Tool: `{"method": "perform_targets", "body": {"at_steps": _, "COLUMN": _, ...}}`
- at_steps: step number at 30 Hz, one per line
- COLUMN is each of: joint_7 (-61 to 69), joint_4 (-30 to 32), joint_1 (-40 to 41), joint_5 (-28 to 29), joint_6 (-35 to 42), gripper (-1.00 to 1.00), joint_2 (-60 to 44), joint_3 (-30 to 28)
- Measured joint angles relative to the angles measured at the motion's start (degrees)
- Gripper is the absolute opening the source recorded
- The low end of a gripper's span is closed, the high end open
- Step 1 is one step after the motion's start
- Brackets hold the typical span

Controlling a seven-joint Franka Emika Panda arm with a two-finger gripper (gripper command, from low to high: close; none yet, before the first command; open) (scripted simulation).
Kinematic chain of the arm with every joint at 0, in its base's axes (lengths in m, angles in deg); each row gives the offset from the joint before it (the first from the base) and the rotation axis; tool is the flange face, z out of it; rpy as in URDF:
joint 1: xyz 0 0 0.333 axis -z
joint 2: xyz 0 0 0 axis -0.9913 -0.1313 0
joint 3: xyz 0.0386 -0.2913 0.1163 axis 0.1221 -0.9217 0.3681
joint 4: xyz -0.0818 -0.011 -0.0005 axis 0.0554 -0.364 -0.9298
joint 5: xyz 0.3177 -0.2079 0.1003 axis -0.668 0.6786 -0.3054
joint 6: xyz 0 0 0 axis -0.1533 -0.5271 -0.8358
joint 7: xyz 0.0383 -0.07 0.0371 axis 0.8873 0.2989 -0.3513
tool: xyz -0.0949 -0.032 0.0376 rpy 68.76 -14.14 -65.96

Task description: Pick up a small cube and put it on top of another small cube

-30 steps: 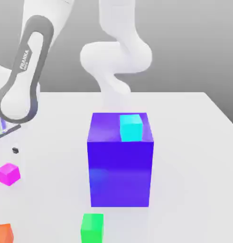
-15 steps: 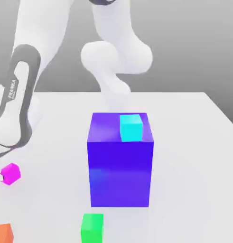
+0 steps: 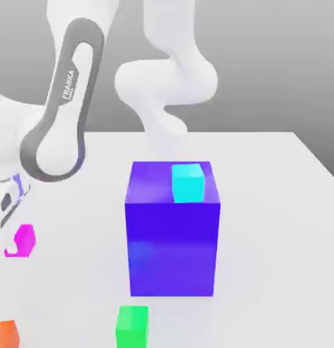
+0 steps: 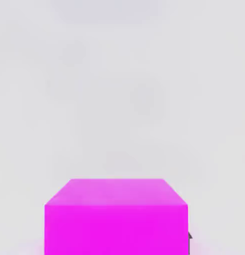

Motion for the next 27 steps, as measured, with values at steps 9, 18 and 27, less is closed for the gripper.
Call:
{"method": "perform_targets", "body": {"at_steps": 9, "joint_7": 19.5, "joint_4": -1.4, "joint_1": -3.6, "joint_5": 7.8, "joint_6": 1.7, "gripper": -1.0, "joint_2": 2.7, "joint_3": 7.4}}
{"method": "perform_targets", "body": {"at_steps": 18, "joint_7": 39.6, "joint_4": -3.0, "joint_1": -7.3, "joint_5": 14.5, "joint_6": 3.4, "gripper": -1.0, "joint_2": 5.4, "joint_3": 14.3}}
{"method": "perform_targets", "body": {"at_steps": 27, "joint_7": 53.2, "joint_4": -4.4, "joint_1": 2.7, "joint_5": 19.4, "joint_6": 0.3, "gripper": -1.0, "joint_2": 3.5, "joint_3": 31.3}}
